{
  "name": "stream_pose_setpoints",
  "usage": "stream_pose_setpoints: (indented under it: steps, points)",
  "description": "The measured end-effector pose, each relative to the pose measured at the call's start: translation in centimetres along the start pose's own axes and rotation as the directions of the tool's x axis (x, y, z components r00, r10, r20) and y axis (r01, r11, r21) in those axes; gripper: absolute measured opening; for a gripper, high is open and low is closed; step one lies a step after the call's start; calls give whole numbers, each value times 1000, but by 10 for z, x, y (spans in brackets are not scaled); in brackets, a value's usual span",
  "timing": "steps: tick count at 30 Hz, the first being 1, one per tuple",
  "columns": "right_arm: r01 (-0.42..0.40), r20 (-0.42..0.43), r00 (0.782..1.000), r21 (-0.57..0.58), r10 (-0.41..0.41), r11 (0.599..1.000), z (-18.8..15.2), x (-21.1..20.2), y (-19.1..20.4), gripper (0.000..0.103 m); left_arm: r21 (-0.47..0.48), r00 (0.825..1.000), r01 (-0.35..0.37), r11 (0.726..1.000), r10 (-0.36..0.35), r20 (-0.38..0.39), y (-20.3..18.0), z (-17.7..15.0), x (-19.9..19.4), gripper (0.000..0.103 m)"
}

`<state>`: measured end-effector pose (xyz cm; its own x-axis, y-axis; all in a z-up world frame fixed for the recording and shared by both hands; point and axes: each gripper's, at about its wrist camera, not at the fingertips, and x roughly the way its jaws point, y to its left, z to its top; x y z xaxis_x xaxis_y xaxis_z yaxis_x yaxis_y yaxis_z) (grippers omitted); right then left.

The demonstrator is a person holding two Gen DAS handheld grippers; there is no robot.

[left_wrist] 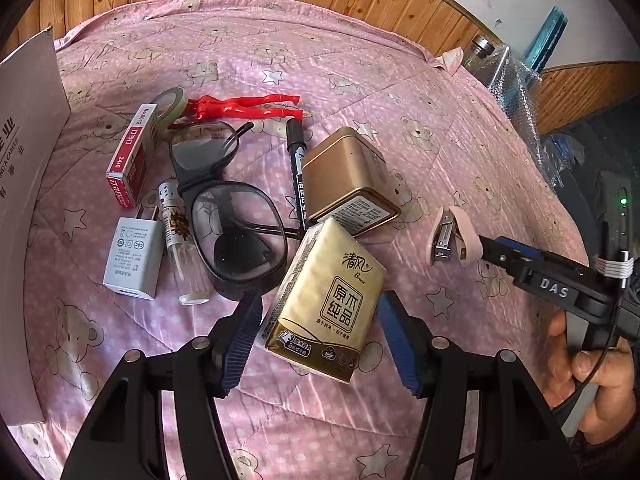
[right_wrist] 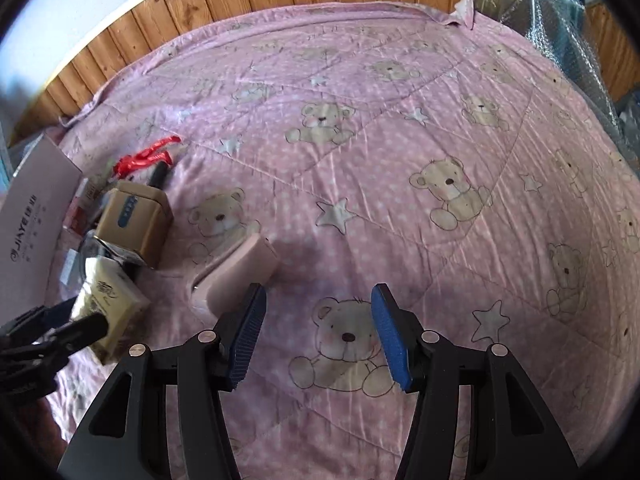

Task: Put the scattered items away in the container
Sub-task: 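Grasp the pink stapler with the right tool while the left tool approaches the gold tissue pack, then grasp the gold tissue pack with the left tool and lift it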

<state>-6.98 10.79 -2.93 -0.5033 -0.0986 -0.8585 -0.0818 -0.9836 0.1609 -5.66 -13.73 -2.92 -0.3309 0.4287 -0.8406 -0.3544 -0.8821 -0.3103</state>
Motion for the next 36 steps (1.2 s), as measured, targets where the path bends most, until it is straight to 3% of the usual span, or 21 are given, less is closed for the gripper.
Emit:
stream_pose_setpoints:
  steps: [4, 8, 10, 13, 14, 15, 16, 18, 23, 25, 28, 30, 32, 33, 36]
  points:
    - [-46, 45, 998, 41, 44, 998, 6, -14, 10, 58, -4, 1000, -4, 1000, 4, -9, 0, 1, 4, 62]
    - [-158, 22, 987, 116, 157, 981, 7, -4, 29, 59, -32, 1000, 4, 999, -4, -1, 7, -2, 3, 62]
    - [-185, 5, 983, 98, 185, 978, 8, 8, 45, 59, -32, 1000, 12, 999, -12, -8, 6, -5, 4, 61]
    - [-142, -68, 987, 63, 146, 988, 6, 31, 58, 57, -10, 998, 57, 998, -57, -17, -2, -9, 5, 60]
    - [-109, -87, 990, 55, 113, 993, 5, 36, 56, 53, 2, 997, 74, 997, -74, -21, -6, -10, 6, 60]
    - [-88, -86, 992, 50, 92, 995, 5, 36, 50, 39, 12, 996, 87, 996, -87, -29, -9, -10, 7, 60]
    - [-76, -85, 993, 49, 80, 996, 5, 33, 44, 37, 22, 994, 103, 994, -102, -40, -12, -10, 8, 60]
    - [-37, -70, 997, 45, 41, 998, 7, 24, 30, 41, 46, 991, 132, 990, -130, -43, -19, -11, 4, 60]
    - [-47, -44, 998, 68, 50, 997, 10, 5, 11, 47, 27, 996, 82, 996, -83, 27, -17, -3, -6, 63]
    - [-62, -29, 997, 76, 65, 995, 11, 5, 16, 54, 14, 997, 80, 997, -80, 17, -17, 1, 2, 66]
    - [-38, -27, 999, 47, 39, 998, 15, 19, 29, 55, 27, 995, 95, 995, -94, -9, -24, 0, 16, 66]
    - [-15, -36, 999, 48, 17, 999, 16, 29, 29, 55, 34, 998, 58, 998, -57, -30, -26, -3, 25, 66]
    - [-24, -41, 999, 72, 27, 997, 16, 32, 24, 40, 20, 998, 56, 998, -56, -10, -22, -4, 25, 63]
    - [-38, -44, 998, 82, 41, 996, 16, 31, 21, 28, 5, 998, 62, 998, -62, -17, -19, -5, 24, 57]
    - [-43, -41, 998, 65, 46, 997, 15, 27, 19, 28, -46, 996, 84, 995, -85, -15, -9, -4, 20, 54]
